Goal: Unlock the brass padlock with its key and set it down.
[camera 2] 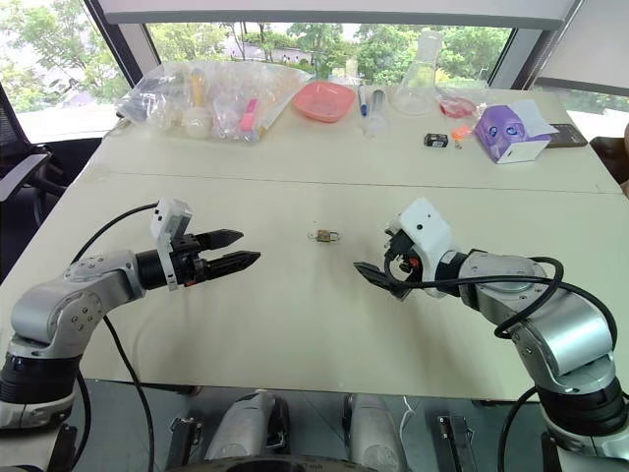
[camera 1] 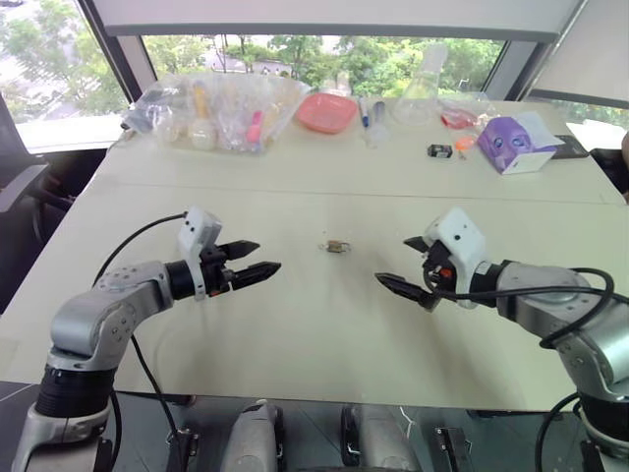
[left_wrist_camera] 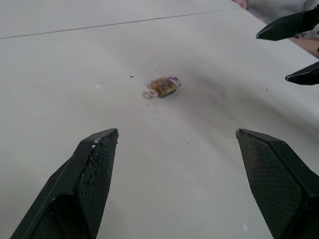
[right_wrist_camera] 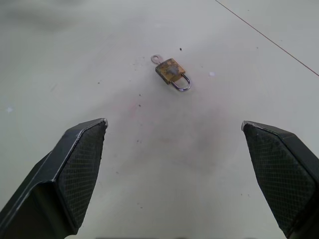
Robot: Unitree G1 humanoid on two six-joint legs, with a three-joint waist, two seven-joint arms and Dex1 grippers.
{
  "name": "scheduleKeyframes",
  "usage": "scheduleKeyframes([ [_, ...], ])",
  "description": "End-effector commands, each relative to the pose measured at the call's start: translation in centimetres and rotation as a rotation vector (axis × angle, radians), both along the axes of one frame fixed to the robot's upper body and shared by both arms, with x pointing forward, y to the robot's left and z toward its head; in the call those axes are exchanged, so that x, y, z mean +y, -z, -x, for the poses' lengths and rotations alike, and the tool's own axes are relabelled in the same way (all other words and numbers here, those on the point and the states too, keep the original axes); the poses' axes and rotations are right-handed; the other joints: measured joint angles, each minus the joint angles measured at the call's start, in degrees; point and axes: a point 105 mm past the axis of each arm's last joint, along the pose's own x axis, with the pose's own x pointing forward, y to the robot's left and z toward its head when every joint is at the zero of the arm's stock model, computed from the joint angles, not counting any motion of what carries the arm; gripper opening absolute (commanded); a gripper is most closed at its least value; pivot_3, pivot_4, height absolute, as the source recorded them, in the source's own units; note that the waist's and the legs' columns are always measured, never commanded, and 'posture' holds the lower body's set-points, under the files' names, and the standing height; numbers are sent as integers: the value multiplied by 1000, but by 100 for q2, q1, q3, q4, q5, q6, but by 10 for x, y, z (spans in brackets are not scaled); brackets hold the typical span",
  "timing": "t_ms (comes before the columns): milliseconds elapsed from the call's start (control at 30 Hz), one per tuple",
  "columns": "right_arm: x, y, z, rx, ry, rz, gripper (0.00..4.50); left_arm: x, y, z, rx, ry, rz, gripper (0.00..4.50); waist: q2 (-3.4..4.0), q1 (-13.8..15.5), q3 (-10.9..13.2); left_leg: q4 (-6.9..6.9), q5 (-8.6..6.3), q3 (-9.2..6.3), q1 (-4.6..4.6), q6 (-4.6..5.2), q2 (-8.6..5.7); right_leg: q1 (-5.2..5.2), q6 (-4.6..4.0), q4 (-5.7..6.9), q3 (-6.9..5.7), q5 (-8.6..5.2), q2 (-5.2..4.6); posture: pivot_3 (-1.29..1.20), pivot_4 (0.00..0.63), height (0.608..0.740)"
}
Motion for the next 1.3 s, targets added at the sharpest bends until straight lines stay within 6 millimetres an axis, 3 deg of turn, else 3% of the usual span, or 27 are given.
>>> scheduleKeyframes([
  [33, -1, -9, -2, -52, -6, 8, 4500, 3, -13, -3, -57, -1, -4, 3900, 0, 1, 0, 0, 0, 0, 0, 0, 0, 0, 0, 0, 0, 0, 0, 0, 150, 733],
  [167, 3, -13, -9, -79, -36, 16, 4500, 2, -14, -4, -58, 46, -28, 3900, 0, -7, 0, 0, 0, 1, 0, 0, 0, 0, 0, 0, 0, 0, 1, 0, 150, 733],
  [333, 27, -20, -45, -74, -185, 108, 4500, 9, -25, -15, -83, 190, -141, 3900, 2, -98, 1, 2, 1, 3, 2, -1, -1, -4, -3, 5, -1, 1, 5, 0, 150, 733],
  [500, 50, -8, -68, -17, -319, 161, 4500, 19, -28, -15, -72, 299, -234, 3900, 2, -115, 1, -9, 16, 14, -7, -28, 0, -16, -1, -1, -1, 0, 8, 0, 150, 733],
  [733, 73, 16, -98, 15, -387, 242, 4500, 24, -34, -18, -106, 252, -226, 3900, 2, -96, 3, 1, 17, 29, -23, -29, 0, -26, 1, 0, -1, 0, 0, 0, 150, 733],
  [1100, 75, 53, -110, 111, -468, 306, 4500, 24, -30, -11, -109, 188, -196, 3900, 3, -116, 3, 1, 20, 29, -16, -34, 3, -21, 2, 4, -2, 1, 1, 0, 150, 733],
  [1200, 73, 63, -112, 158, -472, 298, 3596, 23, -30, -11, -111, 179, -196, 3954, 3, -131, 2, 0, 20, 30, -10, -35, 3, -16, 2, 5, -1, 1, 2, 0, 150, 733],
  [1300, 68, 69, -112, 206, -460, 297, 2131, 22, -31, -11, -116, 174, -196, 3954, 5, -136, 1, 0, 21, 31, -3, -37, 4, -13, 2, 8, -1, 1, 2, 0, 150, 733],
])
